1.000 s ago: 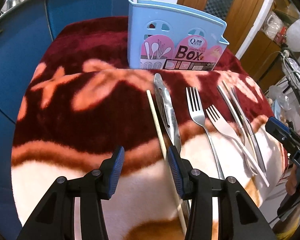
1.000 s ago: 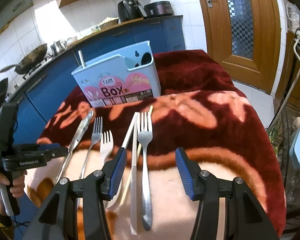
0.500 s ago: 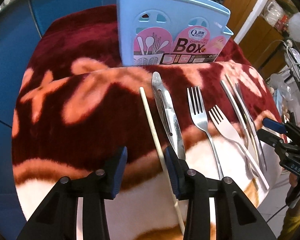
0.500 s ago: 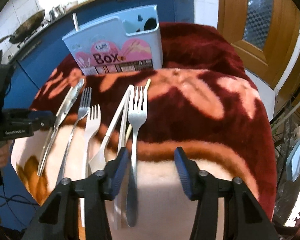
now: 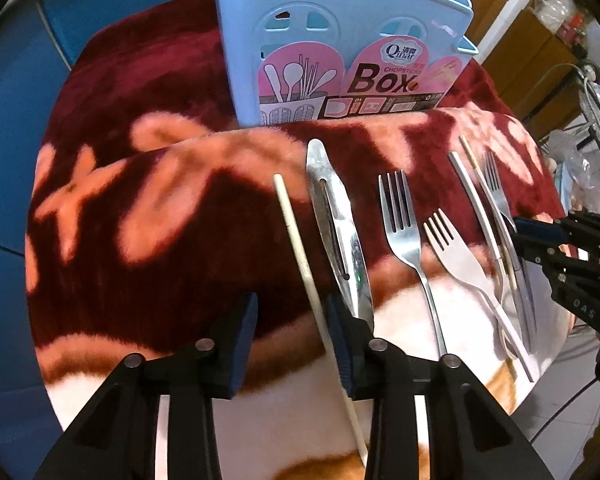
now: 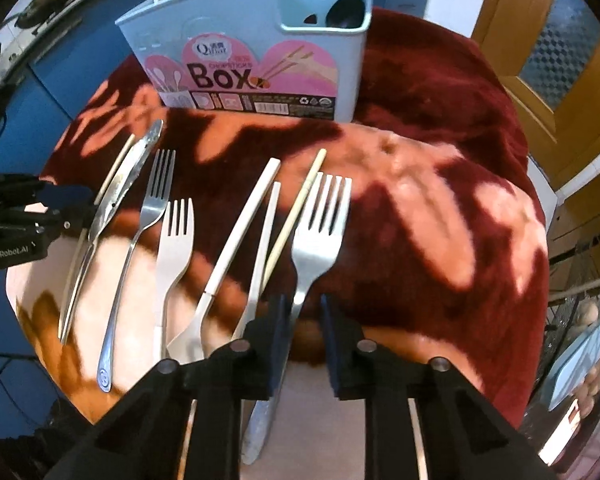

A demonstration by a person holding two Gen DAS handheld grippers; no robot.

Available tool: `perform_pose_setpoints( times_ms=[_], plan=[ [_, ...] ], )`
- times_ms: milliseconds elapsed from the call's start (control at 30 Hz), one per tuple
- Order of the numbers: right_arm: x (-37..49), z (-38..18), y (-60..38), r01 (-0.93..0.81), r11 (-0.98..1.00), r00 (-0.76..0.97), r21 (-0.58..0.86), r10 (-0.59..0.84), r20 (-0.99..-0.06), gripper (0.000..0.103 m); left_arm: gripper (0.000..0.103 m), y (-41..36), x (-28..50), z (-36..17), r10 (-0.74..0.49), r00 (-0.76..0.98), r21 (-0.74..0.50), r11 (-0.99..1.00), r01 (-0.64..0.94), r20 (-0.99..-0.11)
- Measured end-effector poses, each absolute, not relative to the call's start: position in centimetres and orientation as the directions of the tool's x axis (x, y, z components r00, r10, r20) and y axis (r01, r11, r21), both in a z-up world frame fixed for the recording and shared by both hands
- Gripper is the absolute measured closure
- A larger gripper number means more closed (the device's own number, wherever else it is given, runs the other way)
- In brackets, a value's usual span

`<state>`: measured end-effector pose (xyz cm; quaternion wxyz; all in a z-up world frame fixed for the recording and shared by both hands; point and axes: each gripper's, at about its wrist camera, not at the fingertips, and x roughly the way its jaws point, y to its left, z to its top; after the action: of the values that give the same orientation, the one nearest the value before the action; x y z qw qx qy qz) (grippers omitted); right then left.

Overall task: Organize utensils
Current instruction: 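Close the left tool on the wooden chopstick while the right tool grasps a silver fork, then lift the chopstick and fork over the blue box and open both tools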

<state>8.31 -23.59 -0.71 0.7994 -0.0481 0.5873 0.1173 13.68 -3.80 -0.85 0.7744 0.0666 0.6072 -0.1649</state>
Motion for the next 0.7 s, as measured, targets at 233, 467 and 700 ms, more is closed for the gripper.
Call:
perform_pose_setpoints(
  times_ms=[233, 467, 700],
  plan=[
    [8.8, -0.5, -23.3, -0.237, 0.970, 0.278, 0.061, 0.128, -0.952, 0.095, 0.093, -4.2, 14.3, -1.1, -0.228, 0.174, -0.162, 0.931, 0.328, -0.958],
    [7.3, -0.2, -24.3, -0.146, 0.981, 0.403, 0.127, 0.176, -0.898, 0.097, 0.099, -1.5, 13.3, -1.0, -0.320, 0.231, -0.262, 0.932, 0.252, -0.919],
    [6.0, 1.5, -25.8, -0.098, 0.973, 0.547, 0.209, 0.228, -0.805, 0.097, 0.099, 0.7, 10.7, 0.8, -0.382, 0.380, -0.306, 0.920, 0.246, -0.843]
  ],
)
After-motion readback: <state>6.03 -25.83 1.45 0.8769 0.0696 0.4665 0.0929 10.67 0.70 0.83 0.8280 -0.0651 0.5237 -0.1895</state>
